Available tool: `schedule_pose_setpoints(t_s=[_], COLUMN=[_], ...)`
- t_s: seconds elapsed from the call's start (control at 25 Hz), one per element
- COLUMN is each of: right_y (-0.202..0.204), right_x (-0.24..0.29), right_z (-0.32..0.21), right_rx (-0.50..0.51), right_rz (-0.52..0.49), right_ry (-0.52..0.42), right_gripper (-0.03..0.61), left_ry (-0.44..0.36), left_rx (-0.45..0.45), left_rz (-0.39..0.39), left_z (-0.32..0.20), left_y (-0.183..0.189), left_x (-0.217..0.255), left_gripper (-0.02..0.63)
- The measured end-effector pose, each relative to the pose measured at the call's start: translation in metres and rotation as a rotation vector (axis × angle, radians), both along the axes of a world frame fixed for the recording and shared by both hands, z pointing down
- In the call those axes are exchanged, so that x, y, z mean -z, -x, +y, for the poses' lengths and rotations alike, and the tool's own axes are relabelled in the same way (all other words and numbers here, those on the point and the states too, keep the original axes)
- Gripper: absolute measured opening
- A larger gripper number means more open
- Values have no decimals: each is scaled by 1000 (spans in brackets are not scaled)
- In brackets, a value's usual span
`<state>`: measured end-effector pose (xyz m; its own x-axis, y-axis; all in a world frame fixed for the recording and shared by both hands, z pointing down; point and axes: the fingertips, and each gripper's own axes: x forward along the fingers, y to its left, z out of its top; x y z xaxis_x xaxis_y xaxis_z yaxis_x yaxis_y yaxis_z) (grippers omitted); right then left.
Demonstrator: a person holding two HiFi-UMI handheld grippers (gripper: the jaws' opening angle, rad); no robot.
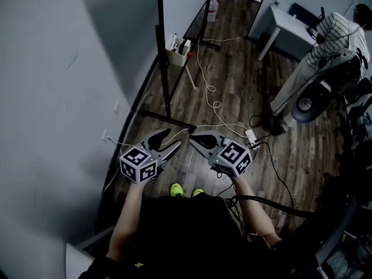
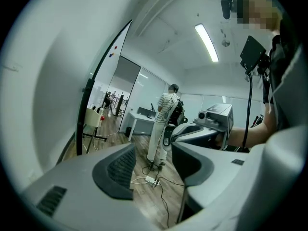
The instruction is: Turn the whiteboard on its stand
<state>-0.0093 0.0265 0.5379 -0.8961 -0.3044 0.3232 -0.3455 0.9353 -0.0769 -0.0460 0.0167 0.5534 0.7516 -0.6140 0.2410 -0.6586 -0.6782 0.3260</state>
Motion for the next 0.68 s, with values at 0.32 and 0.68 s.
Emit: schedule_pose_setpoints(t_s=[0.32, 0.68], right_y=[2, 14], right_x=[8, 6], right_z=[-6, -9], right_rx=[-2, -1], right_rz=[0, 21], right_ry=[-18, -18], right_gripper=[-2, -2], left_ry=[-20, -18], left_rx=[-8, -17], left_rz=[12, 35], left_z=[-5, -10], left_y=[-2, 5], left_x=[7, 5], left_gripper=[249, 249])
